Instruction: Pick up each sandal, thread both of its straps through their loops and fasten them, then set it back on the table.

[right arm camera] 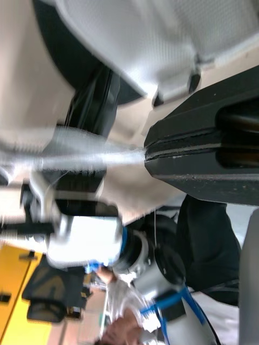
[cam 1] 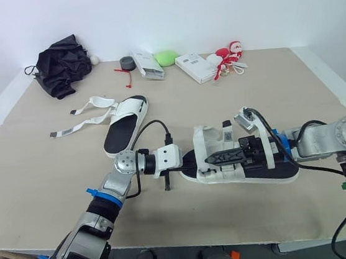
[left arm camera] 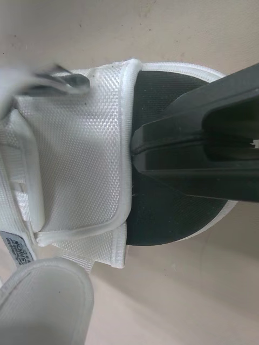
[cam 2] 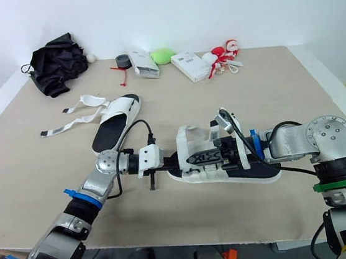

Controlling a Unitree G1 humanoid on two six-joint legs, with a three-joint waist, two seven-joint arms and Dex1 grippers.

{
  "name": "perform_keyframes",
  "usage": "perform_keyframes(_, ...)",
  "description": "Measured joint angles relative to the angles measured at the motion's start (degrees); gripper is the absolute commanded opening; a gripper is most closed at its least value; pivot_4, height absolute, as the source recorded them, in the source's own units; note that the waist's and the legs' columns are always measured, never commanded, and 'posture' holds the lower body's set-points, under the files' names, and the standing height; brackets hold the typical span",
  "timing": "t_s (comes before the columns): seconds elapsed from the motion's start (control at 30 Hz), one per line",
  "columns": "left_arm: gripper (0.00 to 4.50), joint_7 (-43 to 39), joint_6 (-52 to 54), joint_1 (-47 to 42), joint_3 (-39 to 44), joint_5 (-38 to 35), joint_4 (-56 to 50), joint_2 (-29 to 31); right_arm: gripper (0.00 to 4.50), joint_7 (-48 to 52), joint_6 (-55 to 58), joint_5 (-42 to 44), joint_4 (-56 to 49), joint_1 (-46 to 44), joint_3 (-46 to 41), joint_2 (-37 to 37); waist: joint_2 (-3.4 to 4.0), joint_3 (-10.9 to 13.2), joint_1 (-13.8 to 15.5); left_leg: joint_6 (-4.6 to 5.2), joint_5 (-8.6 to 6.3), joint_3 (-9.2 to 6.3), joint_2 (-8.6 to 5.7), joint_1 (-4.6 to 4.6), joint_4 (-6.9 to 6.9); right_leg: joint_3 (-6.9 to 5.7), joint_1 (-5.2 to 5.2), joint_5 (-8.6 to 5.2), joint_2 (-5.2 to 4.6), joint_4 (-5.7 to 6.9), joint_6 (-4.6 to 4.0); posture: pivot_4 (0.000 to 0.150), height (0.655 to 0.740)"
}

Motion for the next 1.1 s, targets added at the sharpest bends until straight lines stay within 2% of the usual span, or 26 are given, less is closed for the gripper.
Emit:
perform_keyframes(0.37, 0.00, 0.03, 0.04, 0.01, 0.00, 0.00, -0.03, 0.00, 0.07, -2.77, -3.51, 0.40, 1.88, 0.17, 1.82, -0.67, 0.00, 0.00, 0.01, 0.00, 0.00, 0.01, 0.01, 0.00, 0.00, 0.01, -0.01, 0.00, 0.01, 0.00, -0.01, 0.150, 0.7380)
perform_keyframes(0.63, 0.00, 0.09, 0.07, 0.22, 0.00, 0.00, -0.31, -0.04, 0.07, -4.78, -4.08, 0.42, 5.47, -3.34, 1.86, -0.56, 0.00, 0.00, 0.04, 0.00, 0.00, 0.01, 0.01, -0.01, 0.00, 0.01, -0.01, 0.00, 0.01, -0.01, -0.01, 0.150, 0.7380)
perform_keyframes(1.1, 0.00, 0.71, 0.19, 0.66, 0.01, 0.00, -0.70, -0.05, 0.07, -4.21, -3.68, 0.49, 2.87, 0.80, 1.88, -0.56, 0.00, 0.00, 0.04, 0.01, -0.01, 0.02, 0.01, -0.01, 0.00, 0.02, -0.01, 0.00, 0.00, -0.02, -0.01, 0.150, 0.7380)
